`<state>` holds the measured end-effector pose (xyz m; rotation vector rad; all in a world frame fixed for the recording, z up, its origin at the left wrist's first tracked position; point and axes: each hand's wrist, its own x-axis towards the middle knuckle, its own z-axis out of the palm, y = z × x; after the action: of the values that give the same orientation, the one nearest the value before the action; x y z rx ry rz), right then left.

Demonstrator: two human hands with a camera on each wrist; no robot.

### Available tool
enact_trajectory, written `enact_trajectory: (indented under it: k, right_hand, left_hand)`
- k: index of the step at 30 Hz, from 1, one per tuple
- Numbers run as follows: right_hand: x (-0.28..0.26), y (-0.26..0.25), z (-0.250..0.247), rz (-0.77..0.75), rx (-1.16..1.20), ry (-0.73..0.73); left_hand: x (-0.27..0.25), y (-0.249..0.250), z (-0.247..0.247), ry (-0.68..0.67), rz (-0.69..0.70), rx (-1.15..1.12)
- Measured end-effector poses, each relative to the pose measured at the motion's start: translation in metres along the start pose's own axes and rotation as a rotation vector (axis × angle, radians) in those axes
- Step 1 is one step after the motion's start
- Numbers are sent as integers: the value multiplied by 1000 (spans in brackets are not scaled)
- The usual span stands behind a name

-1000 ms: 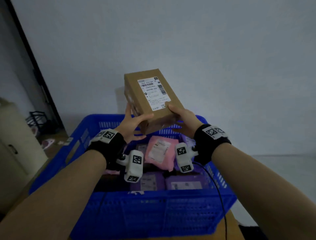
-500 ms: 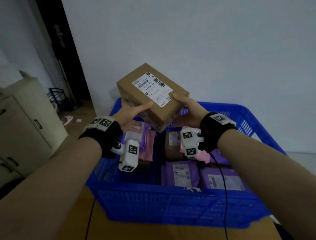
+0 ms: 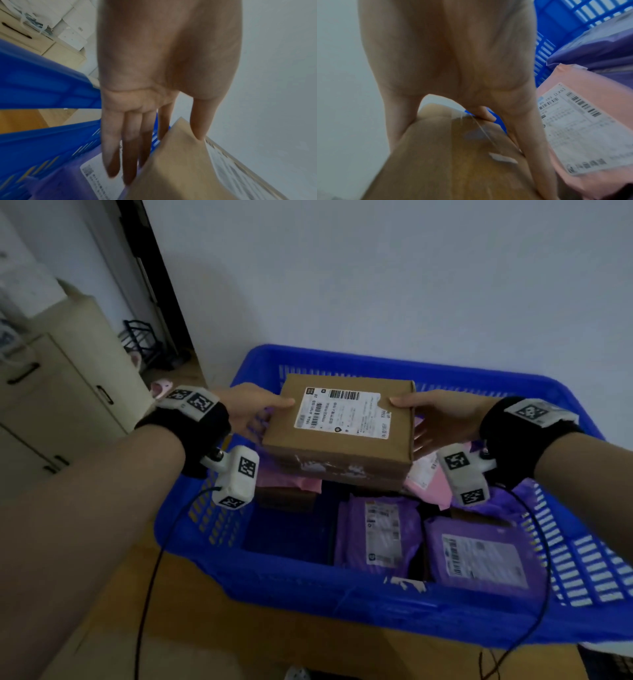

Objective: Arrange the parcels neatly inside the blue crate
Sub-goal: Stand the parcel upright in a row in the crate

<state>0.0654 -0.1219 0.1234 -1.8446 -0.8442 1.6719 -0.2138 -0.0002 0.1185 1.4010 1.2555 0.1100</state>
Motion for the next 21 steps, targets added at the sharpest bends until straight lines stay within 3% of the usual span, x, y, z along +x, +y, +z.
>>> enact_trajectory:
  k: [4, 11, 21]
  right_hand:
    - [12, 17, -2, 66, 6, -68]
    - [30, 41, 13, 177, 11, -188]
    - [35, 67, 5, 271, 31, -277]
  left_hand:
    - [9, -2, 12, -105, -148, 154]
    - [23, -8, 23, -116, -337, 253]
    - [26, -6, 27, -255, -444, 417]
